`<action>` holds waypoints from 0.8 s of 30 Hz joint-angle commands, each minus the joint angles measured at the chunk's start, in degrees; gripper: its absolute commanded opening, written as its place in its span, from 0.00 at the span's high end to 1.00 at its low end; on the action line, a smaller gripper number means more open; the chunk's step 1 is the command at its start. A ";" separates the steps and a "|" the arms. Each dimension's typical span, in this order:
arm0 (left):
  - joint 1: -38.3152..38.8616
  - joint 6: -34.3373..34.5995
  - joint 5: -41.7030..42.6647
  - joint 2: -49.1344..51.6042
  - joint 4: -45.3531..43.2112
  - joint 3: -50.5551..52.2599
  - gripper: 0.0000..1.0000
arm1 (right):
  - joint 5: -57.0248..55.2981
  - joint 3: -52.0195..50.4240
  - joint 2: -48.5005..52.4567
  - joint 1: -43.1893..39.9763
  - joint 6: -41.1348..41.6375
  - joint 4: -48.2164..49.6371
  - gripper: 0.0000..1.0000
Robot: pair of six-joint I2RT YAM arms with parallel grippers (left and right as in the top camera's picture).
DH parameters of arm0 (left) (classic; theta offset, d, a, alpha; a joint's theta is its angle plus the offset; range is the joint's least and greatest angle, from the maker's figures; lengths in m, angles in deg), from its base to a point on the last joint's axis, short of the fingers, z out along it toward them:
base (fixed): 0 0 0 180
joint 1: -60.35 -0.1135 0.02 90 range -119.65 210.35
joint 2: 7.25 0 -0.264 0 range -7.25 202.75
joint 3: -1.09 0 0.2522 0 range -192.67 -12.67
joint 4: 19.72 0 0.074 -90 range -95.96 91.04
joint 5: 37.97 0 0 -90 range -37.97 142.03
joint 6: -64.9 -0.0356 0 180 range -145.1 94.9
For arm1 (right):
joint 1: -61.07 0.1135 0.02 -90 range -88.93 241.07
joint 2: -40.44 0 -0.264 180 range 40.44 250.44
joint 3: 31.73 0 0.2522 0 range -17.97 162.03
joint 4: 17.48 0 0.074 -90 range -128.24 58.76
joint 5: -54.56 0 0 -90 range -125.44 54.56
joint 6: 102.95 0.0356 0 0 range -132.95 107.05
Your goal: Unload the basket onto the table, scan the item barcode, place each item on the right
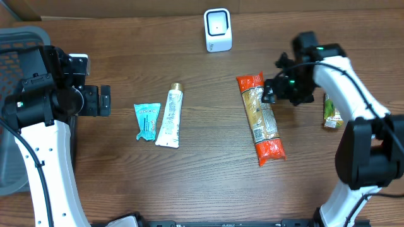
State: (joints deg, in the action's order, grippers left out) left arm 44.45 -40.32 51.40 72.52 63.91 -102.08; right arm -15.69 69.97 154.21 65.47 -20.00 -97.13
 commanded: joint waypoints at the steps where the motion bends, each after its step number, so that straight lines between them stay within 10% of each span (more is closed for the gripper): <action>1: -0.20 -0.87 0.46 -0.37 0.00 -0.31 0.00 | 12.48 -2.19 4.48 -2.05 -10.34 1.53 0.05; 13: -0.22 -0.87 0.46 -0.37 0.00 -0.31 0.00 | 16.33 -2.23 12.52 0.37 -9.57 10.16 0.02; 24: -0.22 -0.87 0.46 -0.37 -0.02 -0.31 0.01 | 12.28 -2.23 16.44 2.43 -3.45 11.56 0.27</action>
State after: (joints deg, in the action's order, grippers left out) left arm 44.45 -40.32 51.40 72.52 63.91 -102.08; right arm 3.11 68.88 165.62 65.71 -26.34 -85.90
